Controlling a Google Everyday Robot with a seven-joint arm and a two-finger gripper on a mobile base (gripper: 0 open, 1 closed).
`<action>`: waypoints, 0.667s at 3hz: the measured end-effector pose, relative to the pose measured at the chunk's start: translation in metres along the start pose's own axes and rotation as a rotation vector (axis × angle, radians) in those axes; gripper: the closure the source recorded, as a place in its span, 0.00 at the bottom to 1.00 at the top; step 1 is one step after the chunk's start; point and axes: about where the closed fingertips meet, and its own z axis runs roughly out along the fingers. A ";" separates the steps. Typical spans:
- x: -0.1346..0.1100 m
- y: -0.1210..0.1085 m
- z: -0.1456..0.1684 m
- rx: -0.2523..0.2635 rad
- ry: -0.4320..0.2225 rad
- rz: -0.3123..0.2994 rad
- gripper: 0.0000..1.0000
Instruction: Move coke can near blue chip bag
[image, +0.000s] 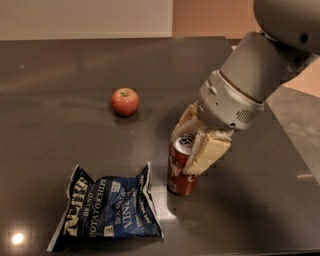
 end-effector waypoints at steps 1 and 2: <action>-0.004 0.003 0.007 -0.014 0.010 -0.019 0.59; -0.005 0.004 0.010 -0.014 0.013 -0.030 0.36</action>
Offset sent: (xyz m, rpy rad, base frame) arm -0.0088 0.0074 -0.0102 -0.0174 -0.0006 0.0447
